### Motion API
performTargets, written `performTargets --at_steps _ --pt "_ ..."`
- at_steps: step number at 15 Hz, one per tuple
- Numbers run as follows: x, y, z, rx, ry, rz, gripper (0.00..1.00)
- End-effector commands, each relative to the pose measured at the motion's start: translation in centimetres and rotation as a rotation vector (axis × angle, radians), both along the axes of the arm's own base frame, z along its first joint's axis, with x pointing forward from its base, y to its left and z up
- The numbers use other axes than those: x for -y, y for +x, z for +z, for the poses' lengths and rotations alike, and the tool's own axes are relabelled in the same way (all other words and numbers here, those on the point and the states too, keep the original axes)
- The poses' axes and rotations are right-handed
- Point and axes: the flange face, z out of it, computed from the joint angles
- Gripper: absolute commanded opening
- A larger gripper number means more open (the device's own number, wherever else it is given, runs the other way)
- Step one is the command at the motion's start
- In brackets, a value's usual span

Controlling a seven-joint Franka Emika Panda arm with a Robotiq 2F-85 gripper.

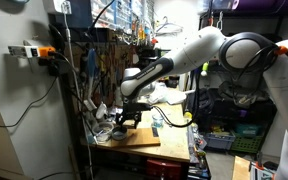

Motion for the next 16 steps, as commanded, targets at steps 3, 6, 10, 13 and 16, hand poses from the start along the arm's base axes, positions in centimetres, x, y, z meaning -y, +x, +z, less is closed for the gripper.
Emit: performTargets --at_steps 3,6,10,13,16 --pt "-0.2 1.2 -0.9 0.011 -0.009 -0.05 0.53" --pt "-0.2 1.4 -0.9 0.016 -0.017 -0.061 0.28" --pt "1.3 0.4 0.7 0.003 -0.077 -0.103 0.01" --pt "3.3 -0.2 3.0 0.016 -0.119 -0.144 0.0" --pt "3.5 0.0 5.6 0.058 -0.079 -0.14 0.01"
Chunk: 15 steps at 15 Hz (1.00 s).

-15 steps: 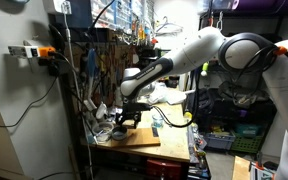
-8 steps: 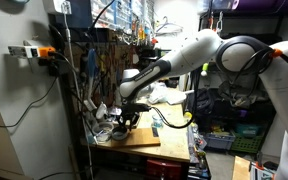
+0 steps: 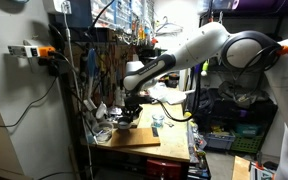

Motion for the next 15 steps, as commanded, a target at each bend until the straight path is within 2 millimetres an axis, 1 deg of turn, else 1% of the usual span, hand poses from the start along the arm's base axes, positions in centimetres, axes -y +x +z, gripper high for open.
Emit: performTargets --at_steps 1,4,6,9,13,15 --pt "-0.1 -0.8 3.1 0.03 0.024 -0.009 0.01" --pt "-1.8 -0.2 4.3 0.062 0.07 0.021 0.01" --pt "-3.4 0.3 4.5 0.081 0.088 0.036 0.01" --pt "-5.0 1.4 5.0 0.119 0.121 0.036 0.01" --pt "-6.7 2.9 4.7 0.137 0.137 0.049 0.01" --pt "-7.4 3.7 4.1 0.14 0.133 0.05 0.01"
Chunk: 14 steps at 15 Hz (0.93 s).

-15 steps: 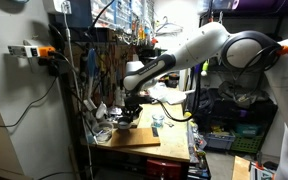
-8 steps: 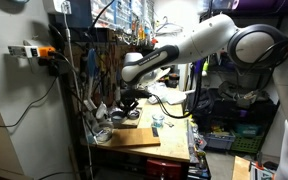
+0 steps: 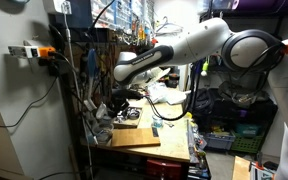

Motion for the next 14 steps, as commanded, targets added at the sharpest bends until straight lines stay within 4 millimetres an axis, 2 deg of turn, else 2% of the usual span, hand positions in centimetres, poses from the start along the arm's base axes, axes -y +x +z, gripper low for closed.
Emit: performTargets --at_steps 1,11,12,14 --pt "-1.3 1.9 -1.4 0.009 0.019 -0.002 0.01" --pt "-2.3 4.3 -5.4 0.005 0.005 -0.02 0.01" --pt "-2.4 4.3 -5.6 -0.001 0.008 -0.017 0.26" --pt "-2.4 4.4 -5.6 -0.004 0.0 -0.015 0.35"
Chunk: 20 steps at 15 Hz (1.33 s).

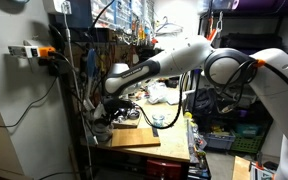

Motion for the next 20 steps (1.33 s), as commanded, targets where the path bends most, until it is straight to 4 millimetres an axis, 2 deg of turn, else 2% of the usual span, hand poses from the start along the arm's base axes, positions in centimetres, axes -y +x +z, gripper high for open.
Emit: performTargets --at_steps 1,7,9,20 --pt "-0.3 0.6 -0.3 -0.003 -0.008 -0.016 0.42" --pt "-0.4 0.3 1.8 -0.002 -0.001 -0.006 0.88" --pt "-0.1 0.2 2.1 -0.012 -0.018 -0.012 1.0" --pt "1.3 -0.3 -0.4 -0.151 -0.093 -0.004 1.0"
